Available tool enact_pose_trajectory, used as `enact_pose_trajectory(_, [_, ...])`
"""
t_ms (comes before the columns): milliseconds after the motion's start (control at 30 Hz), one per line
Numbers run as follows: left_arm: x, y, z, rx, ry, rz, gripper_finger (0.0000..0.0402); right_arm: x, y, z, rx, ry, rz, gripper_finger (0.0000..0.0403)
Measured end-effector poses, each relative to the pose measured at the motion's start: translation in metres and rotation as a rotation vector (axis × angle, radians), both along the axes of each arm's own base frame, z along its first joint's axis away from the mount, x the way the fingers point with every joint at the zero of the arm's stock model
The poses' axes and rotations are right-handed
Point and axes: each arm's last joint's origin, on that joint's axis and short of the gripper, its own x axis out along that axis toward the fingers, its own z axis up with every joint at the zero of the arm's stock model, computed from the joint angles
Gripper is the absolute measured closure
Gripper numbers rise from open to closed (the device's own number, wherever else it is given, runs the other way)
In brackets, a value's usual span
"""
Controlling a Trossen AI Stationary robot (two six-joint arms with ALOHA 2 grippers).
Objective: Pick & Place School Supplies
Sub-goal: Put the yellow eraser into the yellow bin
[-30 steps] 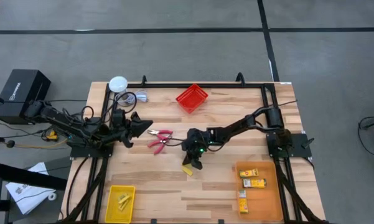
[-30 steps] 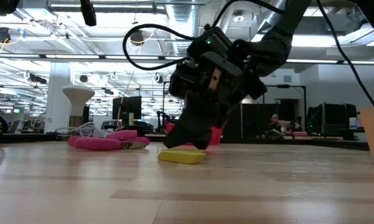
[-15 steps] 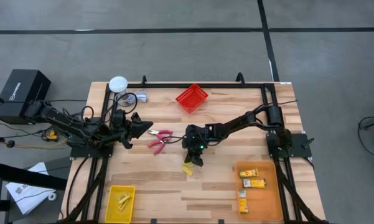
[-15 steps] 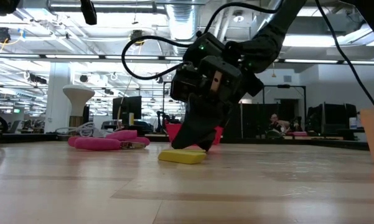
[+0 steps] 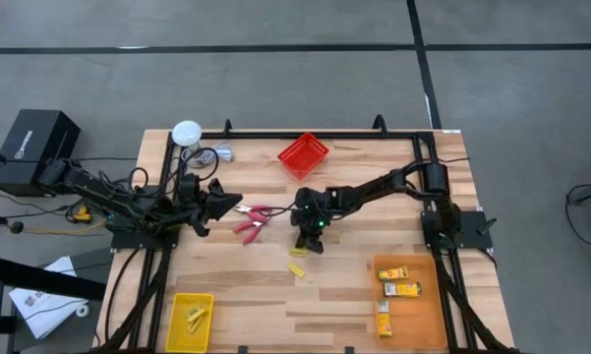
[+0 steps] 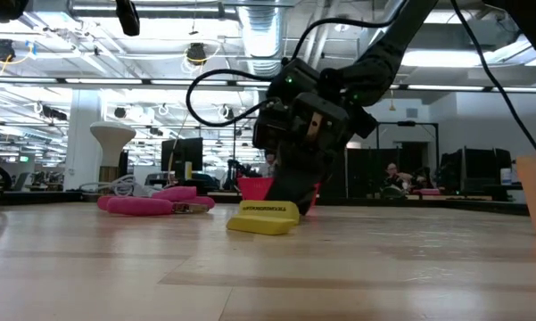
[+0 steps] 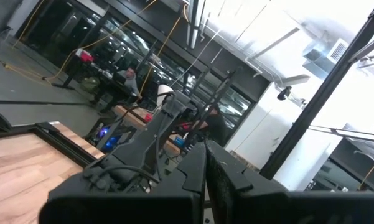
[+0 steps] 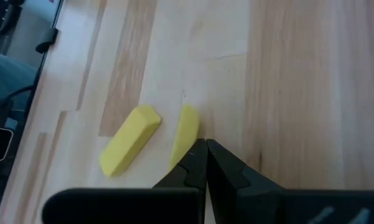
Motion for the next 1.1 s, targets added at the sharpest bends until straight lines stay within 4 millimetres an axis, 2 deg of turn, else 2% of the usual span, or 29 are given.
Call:
enact_pose_trajectory(233, [0.0,0.0,0.0,-0.004,0.0,-0.001,0.0399,-0.001,-0.006,0.001,0.035,0.001,-0.003,0.0403])
enact_pose_trajectory(433, [0.0,0.0,0.0,-0.003,0.001,-0.001,0.0399,0.007,0.002,0.008,0.049,-0.014,0.019,0.0403])
enact_pose_trajectory(600, [0.0,0.0,0.0,-0.003,0.001,0.0,0.0399,0.013,-0.001,0.013,0.051,-0.035,0.018,0.0403])
enact_pose_trajectory(1100, [0.0,0.0,-0.001,0.0,0.006,0.001,0.0399,0.017,-0.001,0.017,0.091,-0.055,0.039,0.0403])
